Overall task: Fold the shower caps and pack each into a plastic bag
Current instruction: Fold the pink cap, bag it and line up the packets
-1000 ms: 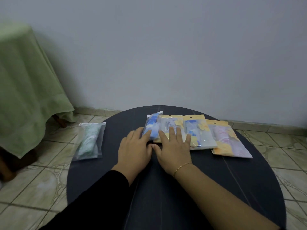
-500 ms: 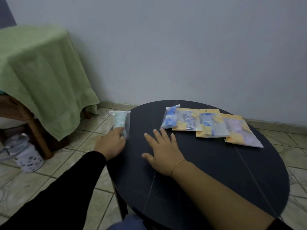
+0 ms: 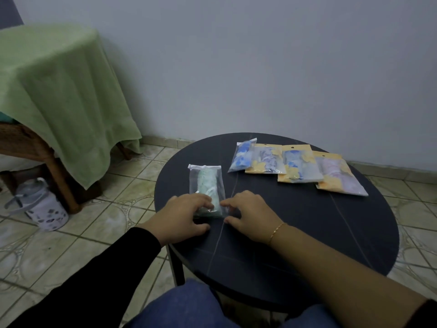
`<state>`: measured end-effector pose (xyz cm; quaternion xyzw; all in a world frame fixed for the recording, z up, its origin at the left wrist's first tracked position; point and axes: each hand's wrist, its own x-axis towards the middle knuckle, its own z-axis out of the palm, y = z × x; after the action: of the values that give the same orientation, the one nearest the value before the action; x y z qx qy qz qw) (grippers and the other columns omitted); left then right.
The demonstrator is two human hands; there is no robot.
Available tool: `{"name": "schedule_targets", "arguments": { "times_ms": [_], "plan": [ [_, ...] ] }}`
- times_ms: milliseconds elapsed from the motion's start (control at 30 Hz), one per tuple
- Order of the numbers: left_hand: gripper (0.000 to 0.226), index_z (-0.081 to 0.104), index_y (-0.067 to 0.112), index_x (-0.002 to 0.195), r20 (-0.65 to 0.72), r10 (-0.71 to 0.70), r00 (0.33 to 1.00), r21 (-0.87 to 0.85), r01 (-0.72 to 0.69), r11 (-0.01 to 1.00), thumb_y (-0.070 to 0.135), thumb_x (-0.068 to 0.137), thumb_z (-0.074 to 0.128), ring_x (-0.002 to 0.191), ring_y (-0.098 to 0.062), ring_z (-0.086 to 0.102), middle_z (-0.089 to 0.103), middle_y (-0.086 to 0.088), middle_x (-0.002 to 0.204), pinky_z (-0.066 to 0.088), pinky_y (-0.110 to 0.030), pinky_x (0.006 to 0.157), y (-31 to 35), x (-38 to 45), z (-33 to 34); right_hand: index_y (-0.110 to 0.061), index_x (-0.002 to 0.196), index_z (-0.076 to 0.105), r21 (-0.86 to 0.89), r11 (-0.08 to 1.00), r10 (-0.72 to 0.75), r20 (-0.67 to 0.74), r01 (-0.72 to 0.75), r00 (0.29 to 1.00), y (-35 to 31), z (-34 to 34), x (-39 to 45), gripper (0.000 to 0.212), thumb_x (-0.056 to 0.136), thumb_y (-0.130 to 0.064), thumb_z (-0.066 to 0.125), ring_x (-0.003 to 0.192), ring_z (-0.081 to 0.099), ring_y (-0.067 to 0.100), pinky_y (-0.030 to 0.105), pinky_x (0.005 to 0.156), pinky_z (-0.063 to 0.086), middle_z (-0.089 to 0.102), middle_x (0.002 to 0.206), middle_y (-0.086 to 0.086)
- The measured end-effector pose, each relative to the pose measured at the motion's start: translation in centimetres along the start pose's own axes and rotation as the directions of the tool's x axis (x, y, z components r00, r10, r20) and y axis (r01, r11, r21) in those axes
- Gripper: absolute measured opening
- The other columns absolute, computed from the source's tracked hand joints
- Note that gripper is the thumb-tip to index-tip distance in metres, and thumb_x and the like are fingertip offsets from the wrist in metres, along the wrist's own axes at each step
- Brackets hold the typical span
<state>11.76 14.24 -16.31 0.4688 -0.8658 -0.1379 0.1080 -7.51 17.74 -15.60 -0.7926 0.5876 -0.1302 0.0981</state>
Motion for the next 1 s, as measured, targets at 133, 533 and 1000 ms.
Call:
{"name": "schedule_targets", "arguments": {
  "times_ms": [133,533,1000],
  "plan": [
    [0.025,0.060,0.032,0.093,-0.031,0.001,1.000,-0.125,-0.005,0.992,0.029,0.074,0.075,0.096,-0.002,0.056,0.056,0.023,0.119,0.044,-0.027,0.091,-0.2,0.2,0.5,-0.027,0.116,0.064,0.028,0.999,-0.025,-0.021,0.025,0.999,0.1,0.6,0.3,0.029,0.089,-0.034,0.060,0.104,0.044,0.014,0.030,0.093,0.036,0.058,0.102,-0.005],
    [0.009,0.065,0.032,0.078,-0.066,-0.048,0.997,-0.185,0.035,0.982,0.028,0.079,0.073,0.081,0.001,0.058,0.056,0.015,0.090,0.046,-0.015,0.077,-1.0,0.8,-0.1,-0.021,0.089,0.068,0.379,0.921,0.109,-0.017,-0.094,0.994,0.6,1.3,0.9,0.006,0.087,-0.023,0.062,0.090,0.057,0.006,0.020,0.082,0.044,0.064,0.092,-0.009],
    [0.016,0.061,0.019,0.086,-0.054,-0.281,0.958,-0.480,0.222,0.849,0.016,0.079,0.075,0.057,0.005,0.054,0.060,0.008,0.070,0.040,-0.005,0.057,-0.9,1.3,0.4,-0.013,0.079,0.070,0.521,0.795,0.355,0.018,-0.312,0.935,-0.1,1.3,3.0,0.005,0.081,-0.017,0.070,0.071,0.054,0.005,0.018,0.065,0.042,0.058,0.068,-0.012]
  ]
}}
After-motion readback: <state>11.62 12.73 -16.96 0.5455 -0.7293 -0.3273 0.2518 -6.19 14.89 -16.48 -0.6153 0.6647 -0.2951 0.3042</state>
